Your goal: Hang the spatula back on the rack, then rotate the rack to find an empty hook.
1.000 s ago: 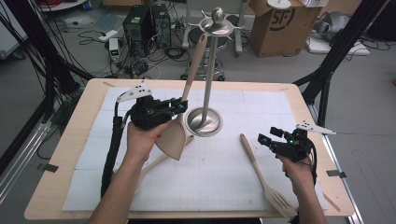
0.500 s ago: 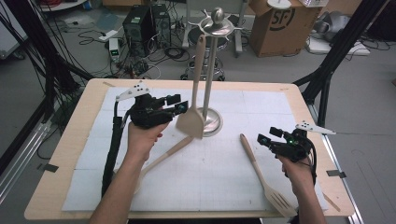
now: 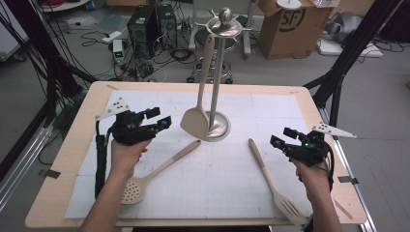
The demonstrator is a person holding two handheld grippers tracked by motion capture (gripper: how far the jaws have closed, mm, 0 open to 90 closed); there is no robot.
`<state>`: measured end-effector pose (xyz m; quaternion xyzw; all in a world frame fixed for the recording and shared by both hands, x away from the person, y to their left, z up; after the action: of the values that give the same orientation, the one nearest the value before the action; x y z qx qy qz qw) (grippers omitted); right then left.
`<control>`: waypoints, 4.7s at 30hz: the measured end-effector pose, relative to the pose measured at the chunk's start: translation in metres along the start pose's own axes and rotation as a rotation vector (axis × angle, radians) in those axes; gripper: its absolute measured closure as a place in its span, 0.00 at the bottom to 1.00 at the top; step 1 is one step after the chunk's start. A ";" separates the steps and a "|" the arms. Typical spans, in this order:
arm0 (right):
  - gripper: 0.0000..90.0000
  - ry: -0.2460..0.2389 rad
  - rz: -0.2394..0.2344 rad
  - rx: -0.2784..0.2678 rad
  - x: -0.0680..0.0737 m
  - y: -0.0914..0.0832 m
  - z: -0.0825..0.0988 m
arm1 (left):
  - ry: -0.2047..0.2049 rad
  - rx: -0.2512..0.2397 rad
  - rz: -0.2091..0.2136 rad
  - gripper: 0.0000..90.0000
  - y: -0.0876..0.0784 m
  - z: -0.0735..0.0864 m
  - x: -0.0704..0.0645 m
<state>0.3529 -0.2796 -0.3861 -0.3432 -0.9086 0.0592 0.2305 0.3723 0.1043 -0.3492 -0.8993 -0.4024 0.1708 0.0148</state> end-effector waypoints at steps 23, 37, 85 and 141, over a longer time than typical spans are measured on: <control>0.19 -0.065 0.026 -0.076 0.035 -0.016 -0.073 | -0.008 0.010 -0.112 0.34 -0.031 0.027 0.050; 0.19 -0.122 0.010 -0.117 0.082 -0.030 -0.103 | -0.024 -0.006 -0.130 0.34 -0.038 0.028 0.056; 0.26 -0.146 0.036 -0.481 0.088 0.043 -0.171 | -0.030 -0.003 -0.147 0.36 -0.040 0.034 0.062; 0.99 -0.110 -0.130 -0.539 0.109 0.109 -0.212 | -0.038 -0.002 -0.132 0.37 -0.035 0.036 0.057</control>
<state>0.4433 -0.1372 -0.1860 -0.3296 -0.9228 -0.1809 0.0847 0.3714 0.1656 -0.3941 -0.8673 -0.4613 0.1860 0.0176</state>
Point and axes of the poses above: each handheld gripper's, and its own axes: y roughly forward along the jaws, z roughly out of its underside, x roughly to its left, the point moved 9 cm from there along y, roughly forward along the jaws, and after that the axes turned 7 degrees about -z, right-handed, at the moved point
